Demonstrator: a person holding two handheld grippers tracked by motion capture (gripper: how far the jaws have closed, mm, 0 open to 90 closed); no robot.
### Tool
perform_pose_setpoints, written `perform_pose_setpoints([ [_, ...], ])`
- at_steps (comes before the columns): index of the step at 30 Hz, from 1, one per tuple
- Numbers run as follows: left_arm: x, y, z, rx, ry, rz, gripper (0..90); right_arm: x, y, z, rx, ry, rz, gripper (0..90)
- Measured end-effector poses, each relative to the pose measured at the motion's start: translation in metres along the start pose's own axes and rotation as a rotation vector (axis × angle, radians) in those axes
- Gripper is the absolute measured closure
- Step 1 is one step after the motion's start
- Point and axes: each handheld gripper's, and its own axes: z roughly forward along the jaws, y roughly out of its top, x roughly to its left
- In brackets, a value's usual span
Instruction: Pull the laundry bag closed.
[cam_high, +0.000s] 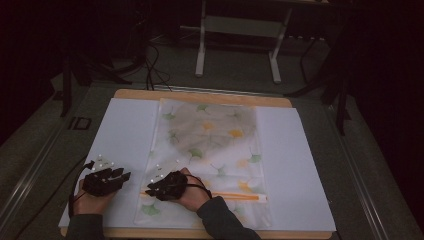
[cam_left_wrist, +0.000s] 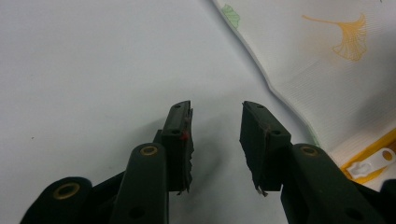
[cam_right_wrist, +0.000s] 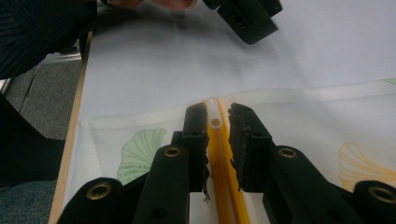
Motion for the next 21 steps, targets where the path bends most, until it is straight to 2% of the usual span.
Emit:
perform_pose_setpoints([
  [10, 0.001, 0.000, -0.001, 0.001, 0.000, 0.000, 63.8, 0.001, 0.002, 0.016, 0.035, -0.001, -0.006, 75.3],
  [15, 0.001, -0.001, -0.001, 0.000, -0.001, 0.000, 63.9, -0.001, 0.002, 0.021, 0.048, -0.003, 0.007, 81.6],
  [21, -0.001, 0.000, 0.000, 0.003, -0.007, 0.010, 63.9, -0.002, 0.003, 0.020, 0.043, 0.004, 0.013, 83.3],
])
